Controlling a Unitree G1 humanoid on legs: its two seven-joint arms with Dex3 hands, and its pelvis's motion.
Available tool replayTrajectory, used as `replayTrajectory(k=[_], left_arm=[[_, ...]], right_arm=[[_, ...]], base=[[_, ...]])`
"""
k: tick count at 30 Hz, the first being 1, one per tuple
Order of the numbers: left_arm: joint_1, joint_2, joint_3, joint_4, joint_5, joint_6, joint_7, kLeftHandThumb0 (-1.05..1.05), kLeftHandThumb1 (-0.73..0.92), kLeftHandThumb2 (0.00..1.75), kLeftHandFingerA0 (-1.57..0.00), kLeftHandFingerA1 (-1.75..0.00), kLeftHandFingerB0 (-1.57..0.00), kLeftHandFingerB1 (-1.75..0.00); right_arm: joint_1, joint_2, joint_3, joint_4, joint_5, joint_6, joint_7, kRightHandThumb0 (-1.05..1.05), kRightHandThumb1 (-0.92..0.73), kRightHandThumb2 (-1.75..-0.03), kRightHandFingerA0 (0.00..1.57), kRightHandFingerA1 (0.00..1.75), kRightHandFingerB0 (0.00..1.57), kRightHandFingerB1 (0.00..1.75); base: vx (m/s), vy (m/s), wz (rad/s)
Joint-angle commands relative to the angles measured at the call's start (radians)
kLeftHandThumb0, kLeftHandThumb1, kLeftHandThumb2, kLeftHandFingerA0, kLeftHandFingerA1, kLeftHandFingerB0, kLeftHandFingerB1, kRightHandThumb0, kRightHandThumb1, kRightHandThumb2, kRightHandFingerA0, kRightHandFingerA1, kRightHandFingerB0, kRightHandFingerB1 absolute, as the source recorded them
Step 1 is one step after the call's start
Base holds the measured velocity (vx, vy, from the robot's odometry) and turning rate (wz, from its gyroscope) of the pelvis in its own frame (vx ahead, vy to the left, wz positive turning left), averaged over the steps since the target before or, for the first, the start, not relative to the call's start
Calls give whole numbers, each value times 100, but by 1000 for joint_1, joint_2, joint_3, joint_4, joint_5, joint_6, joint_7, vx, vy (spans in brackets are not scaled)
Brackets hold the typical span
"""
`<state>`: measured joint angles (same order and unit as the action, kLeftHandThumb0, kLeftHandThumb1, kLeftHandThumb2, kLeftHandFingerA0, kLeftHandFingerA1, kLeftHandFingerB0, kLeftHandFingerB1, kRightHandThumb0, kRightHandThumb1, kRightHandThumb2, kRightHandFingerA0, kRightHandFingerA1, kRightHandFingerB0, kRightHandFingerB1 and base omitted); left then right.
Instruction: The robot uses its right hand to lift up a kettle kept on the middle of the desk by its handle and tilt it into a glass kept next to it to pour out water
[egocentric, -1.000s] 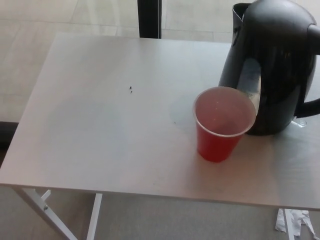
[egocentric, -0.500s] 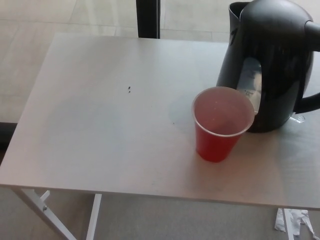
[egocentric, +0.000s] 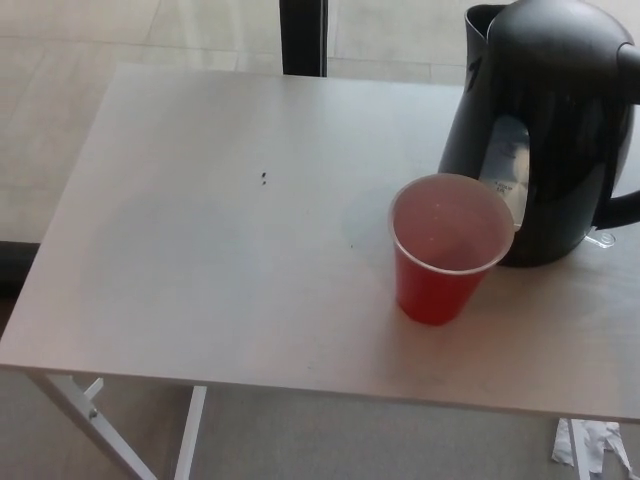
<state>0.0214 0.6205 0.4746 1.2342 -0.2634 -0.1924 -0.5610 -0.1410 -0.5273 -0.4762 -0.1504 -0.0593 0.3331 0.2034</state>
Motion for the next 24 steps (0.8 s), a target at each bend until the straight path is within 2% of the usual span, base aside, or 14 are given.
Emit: replayTrajectory(k=[1, 6, 7, 10, 12, 13, 15, 16, 18, 19, 20, 21, 22, 24], left_arm=[[8, 5, 37, -1, -42, 4, -26, -87, 81, 65, -22, -47, -13, -32], [-2, 7, 44, 1, -42, 8, -24, -87, 81, 65, -22, -47, -13, -32], [-2, 2, 53, 1, -48, 3, -26, -87, 79, 65, -21, -46, -14, -31], [-6, 3, 52, -6, -47, 5, -25, -84, 85, 66, -21, -46, -12, -30], [-10, -1, 58, 0, -54, 11, -21, -84, 65, 105, -20, -55, -6, -41], [-11, -4, 61, 0, -57, 13, -19, -86, 65, 104, -21, -55, -8, -42], [-27, -9, 69, 11, -66, 24, -12, -86, 66, 106, -21, -55, -7, -39], [-28, -13, 79, 12, -77, 34, -10, -95, 69, 105, -23, -55, -8, -40], [-22, -15, 87, 10, -84, 37, -8, -95, 69, 105, -23, -55, -8, -40], [-19, -14, 89, 11, -84, 31, -5, -85, 84, 66, -25, -47, -11, -30], [-19, -12, 89, 19, -79, 42, 24, -81, 69, 106, -21, -54, -7, -39], [-28, -17, 92, 23, -82, 54, 42, -82, 69, 104, -22, -54, -8, -42], [-34, -19, 94, 27, -84, 64, 51, -83, 69, 103, -24, -56, -8, -44], [-34, -29, 95, 31, -83, 70, 58, -85, 68, 103, -25, -57, -9, -44]], right_arm=[[190, -119, -420, -89, 238, 68, 195, -91, -60, -79, 0, 0, 0, 6], [180, -125, -412, -95, 248, 76, 192, -91, -60, -79, 0, 0, 0, 6], [228, -113, -604, 16, 269, 86, 110, -82, -64, -103, 1, 47, 6, 34], [275, -76, -942, 264, 327, 71, -85, -74, -70, -107, 0, 39, 0, 30], [221, -73, -995, 395, 395, 36, -157, -68, -88, -66, 0, 27, 3, 39], [200, -78, -1001, 442, 397, 31, -195, -70, -63, -100, 0, 50, 6, 47], [112, -91, -1007, 532, 381, 53, -334, -68, -80, -61, 3, 89, 12, 52], [92, -70, -991, 559, 375, 39, -363, -67, -69, -99, 38, 88, 11, 57], [83, -59, -977, 591, 361, 38, -381, -67, -69, -99, 38, 88, 11, 57], [69, -31, -981, 590, 372, 35, -390, -62, -89, -66, 40, 130, 13, 59], [57, 32, -962, 600, 350, 18, -443, -57, -89, -72, 114, 165, 50, 96], [65, 34, -957, 668, 361, -30, -423, -55, -92, -63, 52, 163, 30, 89], [64, 36, -965, 719, 380, -43, -410, -53, -91, -64, 0, 109, 8, 66], [67, 33, -983, 753, 400, -49, -391, -54, -91, -64, 0, 93, 4, 57]], base=[[0, 0, 0], [0, 0, 0], [0, 0, 0], [0, 0, 0], [0, 0, 0], [0, 0, 0], [0, 0, 0], [0, 0, 0], [0, 0, 0], [0, 0, 0], [0, 0, 0], [0, 0, 0], [0, 0, 0], [0, 0, 0]])
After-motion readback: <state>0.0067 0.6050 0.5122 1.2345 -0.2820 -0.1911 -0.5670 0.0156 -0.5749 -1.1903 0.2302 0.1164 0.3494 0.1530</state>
